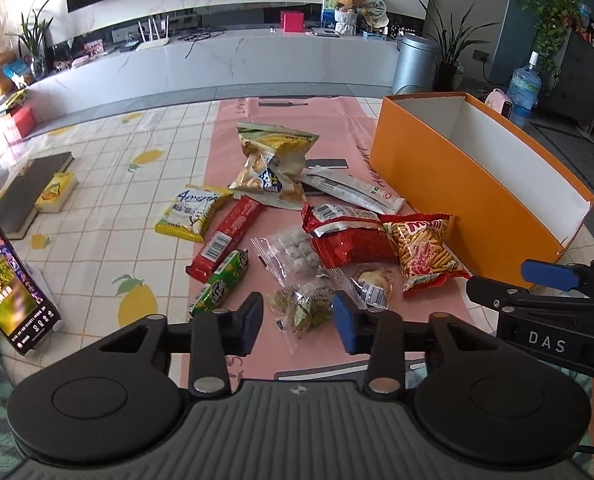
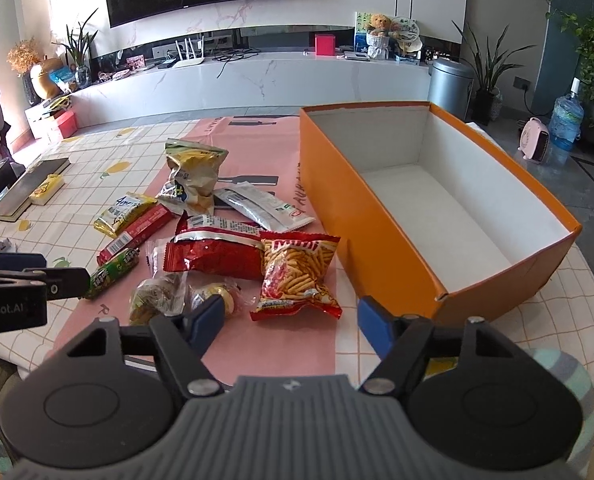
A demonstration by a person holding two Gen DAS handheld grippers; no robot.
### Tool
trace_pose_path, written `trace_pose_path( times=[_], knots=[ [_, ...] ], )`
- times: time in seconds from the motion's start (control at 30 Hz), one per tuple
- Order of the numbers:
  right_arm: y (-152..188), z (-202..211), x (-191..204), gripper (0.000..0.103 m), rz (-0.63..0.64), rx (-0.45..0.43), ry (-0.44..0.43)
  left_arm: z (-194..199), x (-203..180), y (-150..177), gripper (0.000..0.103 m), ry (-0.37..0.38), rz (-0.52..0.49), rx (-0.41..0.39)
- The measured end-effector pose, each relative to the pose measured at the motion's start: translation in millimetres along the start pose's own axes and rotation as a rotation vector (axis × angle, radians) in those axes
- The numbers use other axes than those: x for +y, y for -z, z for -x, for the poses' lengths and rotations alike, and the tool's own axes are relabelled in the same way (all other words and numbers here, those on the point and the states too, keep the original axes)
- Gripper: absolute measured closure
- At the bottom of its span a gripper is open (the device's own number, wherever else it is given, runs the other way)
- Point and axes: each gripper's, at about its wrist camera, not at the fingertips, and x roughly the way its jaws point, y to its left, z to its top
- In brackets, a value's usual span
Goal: Organize snacks
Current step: 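Grasp the clear candy bag with the left tool while the right tool grasps the Mimi bag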
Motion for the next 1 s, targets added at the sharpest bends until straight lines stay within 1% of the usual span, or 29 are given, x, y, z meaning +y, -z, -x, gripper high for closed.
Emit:
trace_pose_path(
  times=[0.03,0.1,0.17,0.27,0.3,0.37,0.43,0.53,0.6,0.7,0.83,0.9,1.0],
  knots=[
    [0,-4,0,0.046,-0.003,0.007,-0.009,-3,1,0,0.064,0.015,-0.001,0.008],
    [0,-14,-1,0.05,-0.008,0.017,-0.027,-10,1,1,0.064,0.045,0.007,0.017],
    [-2,-24,-1,0.05,-0.001,0.027,-0.034,-17,2,1,0.064,0.084,0.024,0.031],
    [-5,-38,-1,0.05,0.012,0.026,-0.036,-30,4,-3,0.064,0.113,0.048,0.045],
    [-7,-43,-1,0.05,0.018,0.024,-0.039,-35,4,-4,0.061,0.118,0.043,0.052],
    [-11,-53,-1,0.05,0.032,0.02,-0.046,-45,4,-7,0.052,0.115,0.046,0.064],
    [-15,-64,0,0.05,0.047,0.019,-0.039,-56,6,-9,0.035,0.106,0.076,0.073],
    [-18,-82,1,0.05,0.068,0.021,-0.032,-71,10,-12,0.027,0.102,0.131,0.099],
    [-18,-92,1,0.05,0.075,0.025,-0.031,-81,13,-13,0.025,0.086,0.173,0.12],
    [-16,-102,-1,0.05,0.075,0.025,-0.023,-92,16,-14,0.024,0.084,0.218,0.143],
    [-16,-113,-4,0.051,0.056,0.049,-0.042,-106,18,-12,0.022,0.082,0.271,0.188],
    [-16,-117,-6,0.053,0.043,0.067,-0.042,-109,19,-11,0.018,0.086,0.28,0.182],
    [-15,-120,-10,0.054,0.013,0.068,-0.05,-112,20,-11,0.017,0.079,0.282,0.18]
  ],
)
